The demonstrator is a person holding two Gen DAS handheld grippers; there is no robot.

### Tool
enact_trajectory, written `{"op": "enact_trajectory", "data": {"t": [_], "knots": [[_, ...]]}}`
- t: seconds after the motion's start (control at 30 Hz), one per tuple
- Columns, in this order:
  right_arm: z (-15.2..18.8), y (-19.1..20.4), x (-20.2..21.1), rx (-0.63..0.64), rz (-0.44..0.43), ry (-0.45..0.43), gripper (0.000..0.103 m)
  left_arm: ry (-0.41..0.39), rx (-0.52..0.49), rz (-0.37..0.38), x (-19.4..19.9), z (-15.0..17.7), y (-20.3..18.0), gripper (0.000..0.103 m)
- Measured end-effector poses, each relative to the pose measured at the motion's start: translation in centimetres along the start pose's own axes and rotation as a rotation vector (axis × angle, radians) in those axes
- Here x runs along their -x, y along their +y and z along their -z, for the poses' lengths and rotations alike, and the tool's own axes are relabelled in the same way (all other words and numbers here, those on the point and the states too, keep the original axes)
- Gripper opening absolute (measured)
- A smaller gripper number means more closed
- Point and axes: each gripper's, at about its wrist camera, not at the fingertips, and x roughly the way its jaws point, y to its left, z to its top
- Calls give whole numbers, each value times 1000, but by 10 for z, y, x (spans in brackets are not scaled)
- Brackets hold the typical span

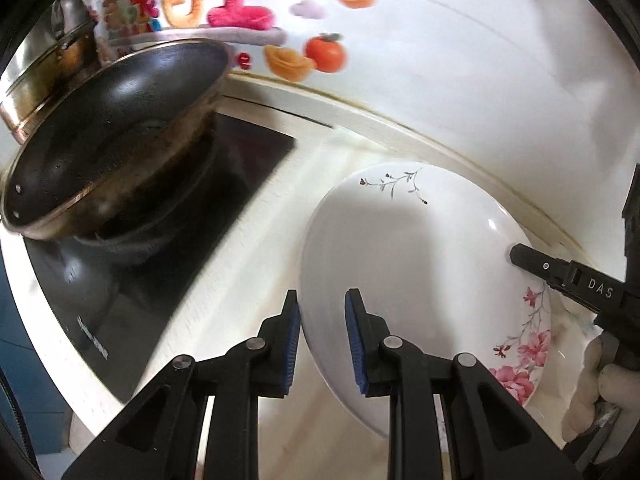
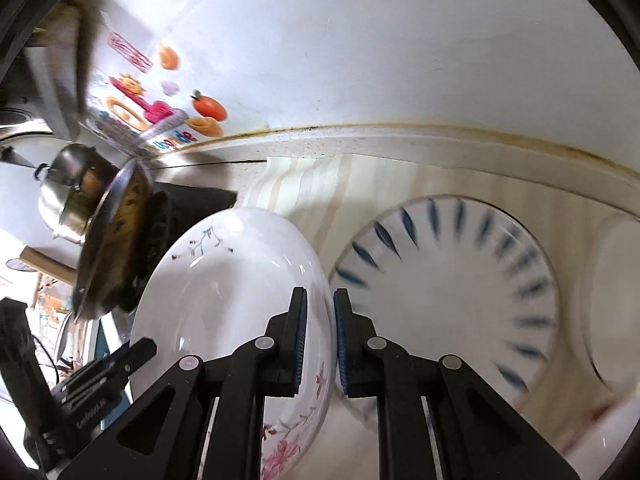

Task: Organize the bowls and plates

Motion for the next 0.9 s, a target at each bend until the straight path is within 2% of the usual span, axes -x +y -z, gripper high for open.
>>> {"op": "enact_trajectory", "data": {"t": [0.3,0.47,0.67,0.9], "knots": [[90,-37,112,-52,12,-51,15,52,-112,95,45,67,-57,20],[148,-72,155,-126,17,-60,15,114,-187,149,46,101,-85,20],[204,-103,176,-168,42,-39,15,193,-247,156,30,136,-112,20],[255,-135,177,-218,56,-2,15,251,-302,126,11,167,-130,20]]}}
